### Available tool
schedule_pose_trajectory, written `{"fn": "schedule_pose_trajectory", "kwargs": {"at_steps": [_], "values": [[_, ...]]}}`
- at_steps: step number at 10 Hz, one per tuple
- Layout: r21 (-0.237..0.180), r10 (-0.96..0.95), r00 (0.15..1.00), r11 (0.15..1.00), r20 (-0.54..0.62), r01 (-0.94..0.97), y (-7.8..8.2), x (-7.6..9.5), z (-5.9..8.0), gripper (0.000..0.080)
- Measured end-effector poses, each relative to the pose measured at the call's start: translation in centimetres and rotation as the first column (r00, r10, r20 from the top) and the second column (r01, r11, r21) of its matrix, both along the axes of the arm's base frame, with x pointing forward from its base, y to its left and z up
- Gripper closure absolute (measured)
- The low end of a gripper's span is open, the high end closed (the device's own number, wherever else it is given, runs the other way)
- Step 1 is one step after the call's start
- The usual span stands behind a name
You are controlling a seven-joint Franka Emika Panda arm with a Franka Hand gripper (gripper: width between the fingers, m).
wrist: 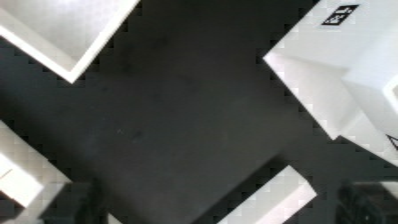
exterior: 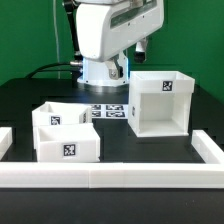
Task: Assemble drawer
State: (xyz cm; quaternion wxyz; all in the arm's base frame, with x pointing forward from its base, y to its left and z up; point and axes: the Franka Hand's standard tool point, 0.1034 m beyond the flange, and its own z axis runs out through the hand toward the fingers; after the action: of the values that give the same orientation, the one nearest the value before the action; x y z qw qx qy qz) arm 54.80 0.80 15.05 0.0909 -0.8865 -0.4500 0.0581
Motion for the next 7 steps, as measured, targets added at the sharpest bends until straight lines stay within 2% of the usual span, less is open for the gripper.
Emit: {"fn": "schedule_pose_trajectory", "kwargs": {"at_steps": [5,7], "values": [[0.004,0.003,1.000,1.000,-0.013,-0.003,-0.11,-0.01,-0.10,0.0150],[-0.012,-0.040,0.998,0.999,0.046,0.041,-0.17,-0.46,0.34,0.0150]]}}
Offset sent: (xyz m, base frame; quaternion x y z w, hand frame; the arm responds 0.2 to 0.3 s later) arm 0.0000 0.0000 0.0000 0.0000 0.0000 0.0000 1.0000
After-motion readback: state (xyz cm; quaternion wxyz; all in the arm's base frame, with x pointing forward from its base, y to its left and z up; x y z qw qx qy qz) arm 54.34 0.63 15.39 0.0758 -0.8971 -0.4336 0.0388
